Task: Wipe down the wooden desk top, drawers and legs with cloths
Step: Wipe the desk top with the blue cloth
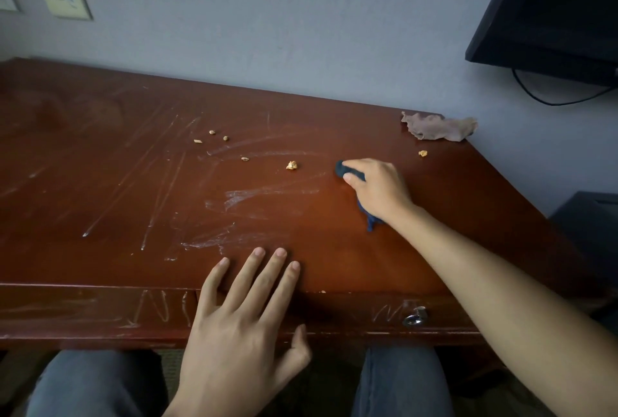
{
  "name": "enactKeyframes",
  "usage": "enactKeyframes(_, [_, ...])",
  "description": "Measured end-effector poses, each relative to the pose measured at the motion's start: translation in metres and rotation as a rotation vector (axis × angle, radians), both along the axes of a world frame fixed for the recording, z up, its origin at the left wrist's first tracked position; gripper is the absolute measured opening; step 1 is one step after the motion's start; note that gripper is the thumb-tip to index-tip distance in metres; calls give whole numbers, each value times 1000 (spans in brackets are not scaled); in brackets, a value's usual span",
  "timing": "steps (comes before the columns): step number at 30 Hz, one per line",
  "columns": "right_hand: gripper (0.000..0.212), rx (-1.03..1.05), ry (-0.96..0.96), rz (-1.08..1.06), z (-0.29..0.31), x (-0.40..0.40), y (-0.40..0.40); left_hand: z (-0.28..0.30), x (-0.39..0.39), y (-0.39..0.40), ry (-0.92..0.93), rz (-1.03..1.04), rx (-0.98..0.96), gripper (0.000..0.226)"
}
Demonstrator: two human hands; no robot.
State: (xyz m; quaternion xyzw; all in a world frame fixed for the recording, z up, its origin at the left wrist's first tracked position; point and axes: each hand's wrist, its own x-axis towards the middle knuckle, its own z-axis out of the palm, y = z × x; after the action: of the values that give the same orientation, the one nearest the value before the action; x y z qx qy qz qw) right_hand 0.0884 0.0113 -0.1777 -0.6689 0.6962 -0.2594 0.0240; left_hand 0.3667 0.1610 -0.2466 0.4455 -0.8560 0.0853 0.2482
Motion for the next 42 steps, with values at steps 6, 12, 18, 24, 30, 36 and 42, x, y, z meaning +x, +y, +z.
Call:
enactKeyframes(6, [36,1,9,48,-1,2,-3,-1,0,0,0,0,-33,76])
enactKeyframes(12, [38,1,12,300,-6,35,76,-7,-3,-1,37,0,-76,75])
enactKeyframes(18, [40,59,-18,442,-10,51,112,-9,-4,-3,50,-3,-83,72])
enactKeyframes(24, [34,-1,-55,236,-6,39,64,-9,-2,-3,26,-11,-48,74])
enactKeyframes(30, [37,18,-48,192,1,48,58,-9,0,-2,39,-28,-62,74])
enactKeyframes(36, [44,56,-99,498,-7,63,111,-7,0,-2,117,-45,-103,57])
enactKeyframes(42, [50,125,-178,477,0,48,99,-14,21,1,182,-114,-114,52])
